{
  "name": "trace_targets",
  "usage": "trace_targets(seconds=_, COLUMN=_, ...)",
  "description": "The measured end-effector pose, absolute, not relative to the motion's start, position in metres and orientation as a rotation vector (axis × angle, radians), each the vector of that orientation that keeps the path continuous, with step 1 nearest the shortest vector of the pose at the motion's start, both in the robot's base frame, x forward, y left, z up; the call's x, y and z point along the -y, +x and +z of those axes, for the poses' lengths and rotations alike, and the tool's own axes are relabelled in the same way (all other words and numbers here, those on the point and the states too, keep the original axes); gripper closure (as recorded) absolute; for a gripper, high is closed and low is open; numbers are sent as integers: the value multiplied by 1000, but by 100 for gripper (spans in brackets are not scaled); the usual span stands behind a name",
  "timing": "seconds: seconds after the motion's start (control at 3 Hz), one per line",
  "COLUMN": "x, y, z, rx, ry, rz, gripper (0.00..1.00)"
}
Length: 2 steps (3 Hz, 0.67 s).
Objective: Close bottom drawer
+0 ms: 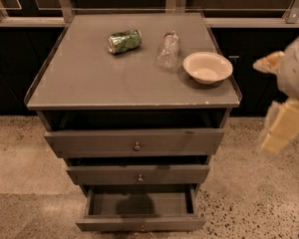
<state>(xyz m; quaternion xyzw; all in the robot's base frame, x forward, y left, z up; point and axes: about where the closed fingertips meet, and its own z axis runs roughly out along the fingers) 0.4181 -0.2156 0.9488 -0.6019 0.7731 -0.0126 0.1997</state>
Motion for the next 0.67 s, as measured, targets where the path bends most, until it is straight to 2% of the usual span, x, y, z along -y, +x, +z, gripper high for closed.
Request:
trace_targets(seconds=0.33, x=207, y=396, z=881, rx=-2093, ry=-1619, rz=145, gripper=0)
trace_targets(seconds=0.67, x=193, y=378, z=776, rx=-2067, ry=-1453, rz=426, gripper=0)
